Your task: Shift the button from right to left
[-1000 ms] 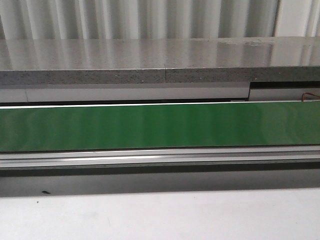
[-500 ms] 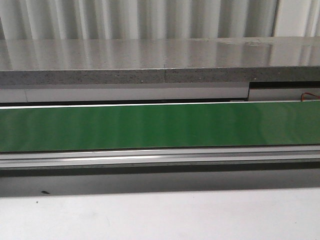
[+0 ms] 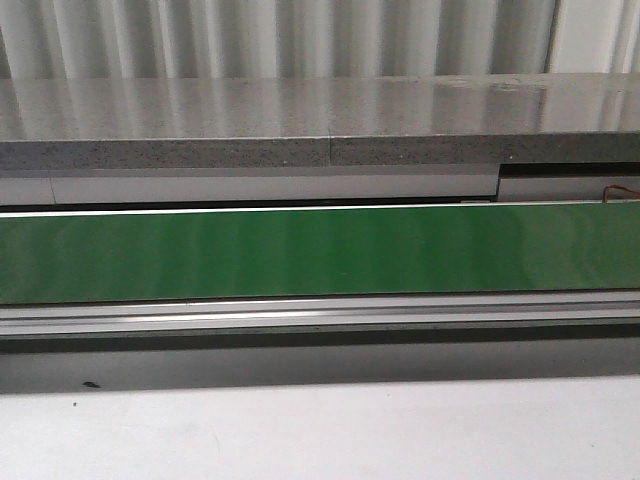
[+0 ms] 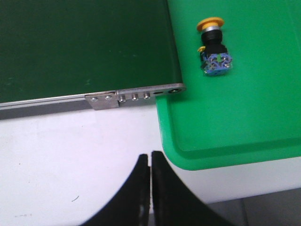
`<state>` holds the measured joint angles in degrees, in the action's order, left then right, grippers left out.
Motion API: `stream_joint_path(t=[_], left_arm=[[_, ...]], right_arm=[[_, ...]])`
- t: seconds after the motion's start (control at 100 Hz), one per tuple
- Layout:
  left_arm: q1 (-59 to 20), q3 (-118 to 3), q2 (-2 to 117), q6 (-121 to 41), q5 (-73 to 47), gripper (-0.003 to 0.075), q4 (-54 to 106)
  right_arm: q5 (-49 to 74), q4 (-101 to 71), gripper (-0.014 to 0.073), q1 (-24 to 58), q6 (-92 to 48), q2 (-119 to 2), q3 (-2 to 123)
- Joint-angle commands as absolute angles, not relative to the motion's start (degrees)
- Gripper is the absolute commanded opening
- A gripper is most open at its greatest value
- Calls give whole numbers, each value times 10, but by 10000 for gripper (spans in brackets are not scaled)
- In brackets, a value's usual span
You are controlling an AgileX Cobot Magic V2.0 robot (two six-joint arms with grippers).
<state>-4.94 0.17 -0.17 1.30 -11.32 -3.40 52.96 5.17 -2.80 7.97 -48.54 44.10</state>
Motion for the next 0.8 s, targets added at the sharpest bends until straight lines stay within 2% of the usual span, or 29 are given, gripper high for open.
stream_joint_path(t=[0.0,0.1,0.15,0.2,0.43,0.79], left_arm=[[-49,24,-20,17,-68,-21,-34],[-49,24,-20,17,-68,-21,-34],[-49,24,-20,17,-68,-21,-34],[-49,24,-20,17,-68,-21,-34],[-49,24,-20,17,-68,-21,-34],[-49,24,-20,17,-68,-21,-34]], right_arm=[[521,44,188,-31,77,-511,473],[525,35,440,-31,77,-537,484],[528,34,531,-31,77,-550,490],[533,32,581,-31,77,-562,495],[538,34,576,-46,77,-625,536],[550,35,576,-197,61,-759,637]])
